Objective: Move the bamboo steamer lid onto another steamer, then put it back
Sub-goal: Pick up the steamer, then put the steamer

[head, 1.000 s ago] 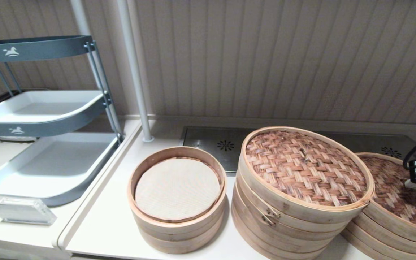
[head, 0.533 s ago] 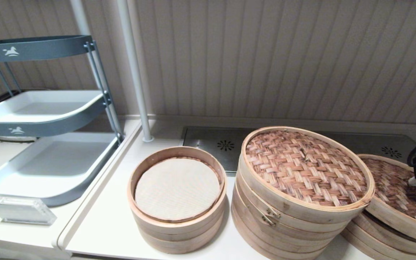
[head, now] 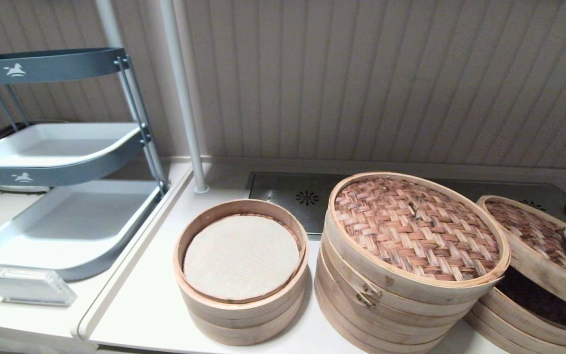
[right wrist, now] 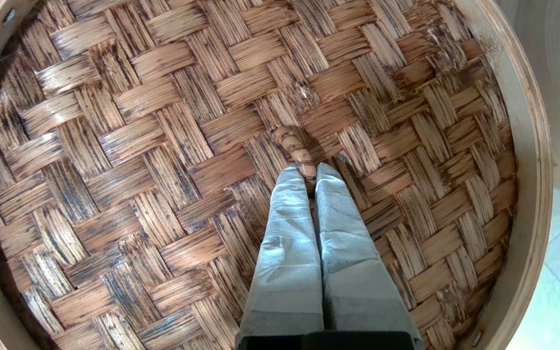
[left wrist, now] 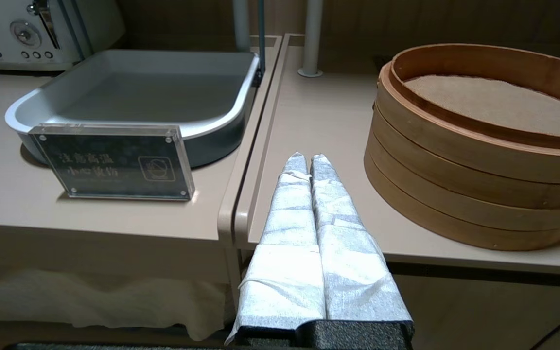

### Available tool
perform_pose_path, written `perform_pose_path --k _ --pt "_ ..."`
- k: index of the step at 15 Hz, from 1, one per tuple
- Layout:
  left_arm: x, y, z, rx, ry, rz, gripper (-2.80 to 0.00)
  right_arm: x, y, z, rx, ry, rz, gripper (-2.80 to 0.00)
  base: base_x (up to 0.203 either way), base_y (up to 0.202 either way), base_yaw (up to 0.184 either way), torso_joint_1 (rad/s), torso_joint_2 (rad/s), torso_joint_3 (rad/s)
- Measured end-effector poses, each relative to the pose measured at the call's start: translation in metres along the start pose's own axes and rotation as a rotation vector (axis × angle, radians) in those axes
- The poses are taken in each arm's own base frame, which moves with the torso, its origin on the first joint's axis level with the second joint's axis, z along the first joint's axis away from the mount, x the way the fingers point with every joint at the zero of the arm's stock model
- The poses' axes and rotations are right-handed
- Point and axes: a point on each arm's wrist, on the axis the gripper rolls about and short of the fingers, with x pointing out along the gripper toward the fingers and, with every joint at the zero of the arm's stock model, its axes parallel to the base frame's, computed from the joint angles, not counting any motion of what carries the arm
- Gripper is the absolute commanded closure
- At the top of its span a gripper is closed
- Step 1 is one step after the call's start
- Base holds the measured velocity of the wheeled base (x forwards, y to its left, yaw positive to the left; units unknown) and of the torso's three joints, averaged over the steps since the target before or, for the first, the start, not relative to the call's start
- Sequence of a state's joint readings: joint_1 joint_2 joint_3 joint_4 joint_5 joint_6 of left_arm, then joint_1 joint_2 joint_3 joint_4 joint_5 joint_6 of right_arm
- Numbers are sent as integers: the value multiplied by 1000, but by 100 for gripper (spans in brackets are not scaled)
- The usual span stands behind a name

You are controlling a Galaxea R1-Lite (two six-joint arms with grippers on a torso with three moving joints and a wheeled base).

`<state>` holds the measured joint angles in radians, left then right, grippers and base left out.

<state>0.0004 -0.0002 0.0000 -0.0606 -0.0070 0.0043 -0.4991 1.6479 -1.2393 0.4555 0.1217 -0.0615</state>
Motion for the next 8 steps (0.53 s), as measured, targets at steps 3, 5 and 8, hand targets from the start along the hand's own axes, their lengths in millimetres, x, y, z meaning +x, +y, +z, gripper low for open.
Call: perform_pose_path --k 3,5,8 --pt "0 0 0 0 0 0 0 -8 1 3 -3 -30 -2 0 0 0 0 0 0 0" --pt "0 0 0 0 -1 -1 0 -14 2 6 -6 -52 -2 0 0 0 0 0 0 0" --pt "0 0 0 0 0 -1 0 -24 6 10 -9 -88 4 0 0 0 0 0 0 0"
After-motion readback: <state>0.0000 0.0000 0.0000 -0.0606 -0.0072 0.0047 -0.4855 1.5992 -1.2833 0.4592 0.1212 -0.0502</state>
